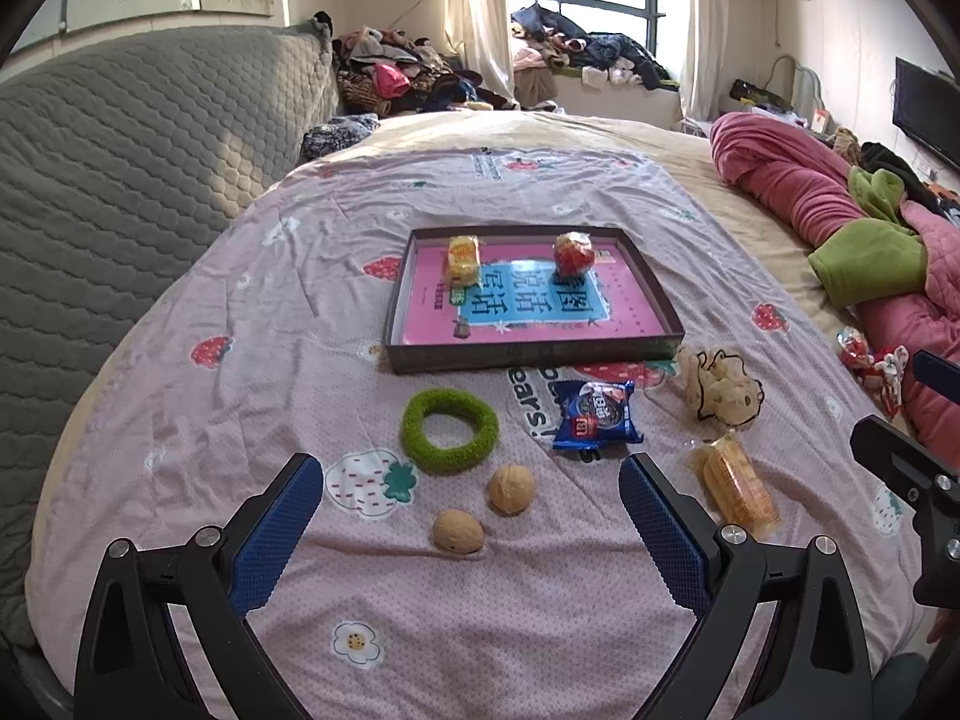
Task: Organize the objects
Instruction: 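Pull both tools back from the tray toward the remaining snacks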
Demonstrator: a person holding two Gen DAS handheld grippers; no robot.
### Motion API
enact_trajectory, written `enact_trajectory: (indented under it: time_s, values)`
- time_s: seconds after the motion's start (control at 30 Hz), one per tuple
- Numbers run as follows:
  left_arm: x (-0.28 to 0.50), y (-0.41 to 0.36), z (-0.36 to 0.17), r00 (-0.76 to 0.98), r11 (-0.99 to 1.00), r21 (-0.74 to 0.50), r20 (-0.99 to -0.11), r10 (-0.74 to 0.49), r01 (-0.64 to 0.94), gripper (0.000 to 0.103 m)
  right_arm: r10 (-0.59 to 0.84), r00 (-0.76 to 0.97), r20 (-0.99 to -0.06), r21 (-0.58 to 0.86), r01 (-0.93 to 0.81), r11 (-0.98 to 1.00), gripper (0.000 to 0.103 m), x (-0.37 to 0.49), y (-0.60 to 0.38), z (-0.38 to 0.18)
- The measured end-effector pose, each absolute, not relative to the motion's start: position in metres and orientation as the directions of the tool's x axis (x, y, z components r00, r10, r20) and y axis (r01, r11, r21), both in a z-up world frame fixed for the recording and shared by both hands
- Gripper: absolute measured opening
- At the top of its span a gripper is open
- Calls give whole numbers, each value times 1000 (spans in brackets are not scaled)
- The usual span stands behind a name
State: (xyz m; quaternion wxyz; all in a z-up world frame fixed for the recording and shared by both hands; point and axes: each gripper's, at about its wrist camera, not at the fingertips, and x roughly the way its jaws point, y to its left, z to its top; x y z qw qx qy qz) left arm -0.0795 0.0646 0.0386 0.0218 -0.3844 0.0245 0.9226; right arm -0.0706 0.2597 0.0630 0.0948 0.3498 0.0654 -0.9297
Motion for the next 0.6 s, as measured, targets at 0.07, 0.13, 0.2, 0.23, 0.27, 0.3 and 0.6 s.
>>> enact_trajectory:
  time_s: [0.07, 0.13, 0.2, 0.23, 0.27, 0.3, 0.6]
  values:
    - [-81, 64, 33, -697, -998, 27, -717, 22, -59, 99, -127, -732, -670, -57, 221, -974, 102, -73, 260, 56]
    - [-83, 63, 30, -693, -998, 22, -720, 25, -58, 99, -128, -728, -673, -54, 221, -974, 102, -75, 261, 53]
    - [-83, 62, 26, -690, -998, 18, -723, 28, -60, 99, -129, -725, -677, -50, 220, -974, 102, -77, 261, 48]
    - [-83, 62, 26, -689, -998, 16, -724, 29, -59, 99, -129, -723, -679, -49, 220, -974, 102, -78, 261, 46]
    - [-83, 62, 24, -688, -998, 12, -725, 33, -60, 99, -127, -721, -682, -48, 218, -975, 102, -79, 261, 44]
    - [-84, 62, 23, -688, -998, 9, -724, 36, -62, 99, -126, -720, -683, -48, 216, -975, 102, -80, 261, 43]
    - [-91, 66, 7, -670, -998, 11, -742, 37, -67, 99, -126, -694, -708, -44, 222, -974, 102, -86, 260, 22]
